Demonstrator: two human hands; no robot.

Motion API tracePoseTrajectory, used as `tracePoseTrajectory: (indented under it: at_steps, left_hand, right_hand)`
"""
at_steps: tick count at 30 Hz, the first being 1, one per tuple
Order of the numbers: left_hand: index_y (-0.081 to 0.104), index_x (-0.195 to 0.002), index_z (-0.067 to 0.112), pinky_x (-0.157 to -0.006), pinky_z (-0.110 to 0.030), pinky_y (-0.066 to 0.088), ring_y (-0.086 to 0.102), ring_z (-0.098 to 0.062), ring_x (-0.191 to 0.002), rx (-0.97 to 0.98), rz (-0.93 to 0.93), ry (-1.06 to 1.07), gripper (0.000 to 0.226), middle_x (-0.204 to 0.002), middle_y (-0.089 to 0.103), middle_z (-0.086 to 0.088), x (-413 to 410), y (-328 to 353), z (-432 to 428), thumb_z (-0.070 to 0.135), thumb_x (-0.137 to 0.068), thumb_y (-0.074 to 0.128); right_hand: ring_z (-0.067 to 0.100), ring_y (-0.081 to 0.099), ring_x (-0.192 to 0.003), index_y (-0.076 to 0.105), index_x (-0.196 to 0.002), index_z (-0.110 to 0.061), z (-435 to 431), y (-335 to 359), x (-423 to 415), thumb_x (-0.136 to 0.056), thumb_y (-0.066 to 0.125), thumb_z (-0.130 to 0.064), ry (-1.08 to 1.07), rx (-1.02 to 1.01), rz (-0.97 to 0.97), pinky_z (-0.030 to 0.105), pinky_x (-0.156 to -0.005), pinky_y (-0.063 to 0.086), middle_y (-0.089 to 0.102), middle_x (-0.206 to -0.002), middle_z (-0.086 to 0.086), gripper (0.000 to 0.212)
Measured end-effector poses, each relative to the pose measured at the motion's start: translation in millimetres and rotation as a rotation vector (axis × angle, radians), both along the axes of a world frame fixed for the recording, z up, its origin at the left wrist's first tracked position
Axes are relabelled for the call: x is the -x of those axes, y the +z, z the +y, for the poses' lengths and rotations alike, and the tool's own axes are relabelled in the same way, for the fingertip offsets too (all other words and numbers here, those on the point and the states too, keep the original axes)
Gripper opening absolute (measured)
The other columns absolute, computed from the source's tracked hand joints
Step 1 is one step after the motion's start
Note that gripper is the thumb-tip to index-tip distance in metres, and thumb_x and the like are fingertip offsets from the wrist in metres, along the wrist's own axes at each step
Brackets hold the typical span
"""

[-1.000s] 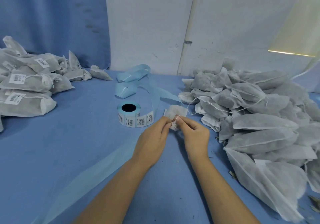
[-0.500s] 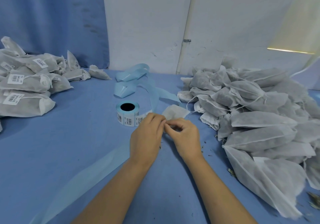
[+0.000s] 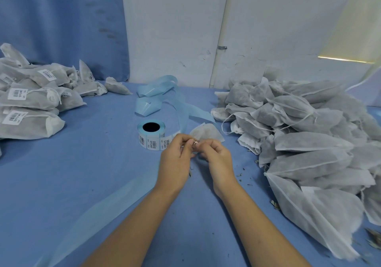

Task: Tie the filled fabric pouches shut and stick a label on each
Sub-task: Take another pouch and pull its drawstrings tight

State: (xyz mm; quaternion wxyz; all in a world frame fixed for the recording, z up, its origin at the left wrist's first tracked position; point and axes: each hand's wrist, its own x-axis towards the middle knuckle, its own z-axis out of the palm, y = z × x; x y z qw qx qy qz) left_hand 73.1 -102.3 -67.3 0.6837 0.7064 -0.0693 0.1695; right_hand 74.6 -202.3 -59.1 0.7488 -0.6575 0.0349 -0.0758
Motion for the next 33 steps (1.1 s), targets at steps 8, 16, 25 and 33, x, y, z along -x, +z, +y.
tracePoseTrajectory:
  at_steps: [8, 16, 25, 33]
  left_hand:
    - [0.062, -0.087, 0.024, -0.079, -0.026, 0.052, 0.063, -0.004, -0.085, -0.055, 0.007, 0.002, 0.017, -0.08, 0.066, 0.018, 0.3, 1.8, 3.1, 0.016, -0.097, 0.051]
    - [0.06, -0.089, 0.019, -0.072, -0.013, 0.047, 0.059, 0.004, -0.079, -0.1, 0.002, 0.003, 0.016, -0.086, 0.066, 0.01, -1.5, -0.1, 4.6, 0.012, -0.098, 0.048]
    - [0.063, -0.095, 0.017, -0.088, -0.029, 0.051, 0.063, -0.003, -0.092, -0.146, 0.072, -0.003, 0.018, -0.094, 0.068, 0.009, -3.6, 0.3, 9.6, 0.012, -0.098, 0.046]
    - [0.064, -0.095, 0.017, -0.082, -0.021, 0.052, 0.064, -0.005, -0.091, -0.089, 0.117, -0.001, 0.025, -0.097, 0.068, 0.004, -1.7, 3.1, 9.3, 0.003, -0.095, 0.043]
  right_hand:
    - [0.009, 0.051, -0.067, 0.06, -0.081, -0.009, -12.2, 6.9, -1.5, -0.075, 0.061, -0.019, 0.321, -0.375, 0.058, 0.019, -0.06, 0.039, 0.061, -0.078, 0.002, 0.011]
    - [0.005, 0.027, -0.037, 0.061, -0.078, -0.007, -12.3, 7.5, -1.6, -0.077, 0.06, -0.021, 0.314, -0.376, 0.111, 0.016, -0.039, 0.017, 0.062, -0.077, 0.001, 0.014]
    - [0.003, 0.026, -0.03, 0.068, -0.06, -0.015, -19.0, 9.0, -1.9, -0.078, 0.058, -0.016, 0.421, -0.58, 0.161, 0.013, -0.032, 0.022, 0.066, -0.071, -0.001, 0.021]
    - [0.002, 0.026, -0.031, 0.067, -0.062, -0.013, -19.9, 7.4, -2.9, -0.078, 0.058, -0.015, 0.424, -0.581, 0.152, 0.012, -0.033, 0.022, 0.066, -0.072, -0.001, 0.019]
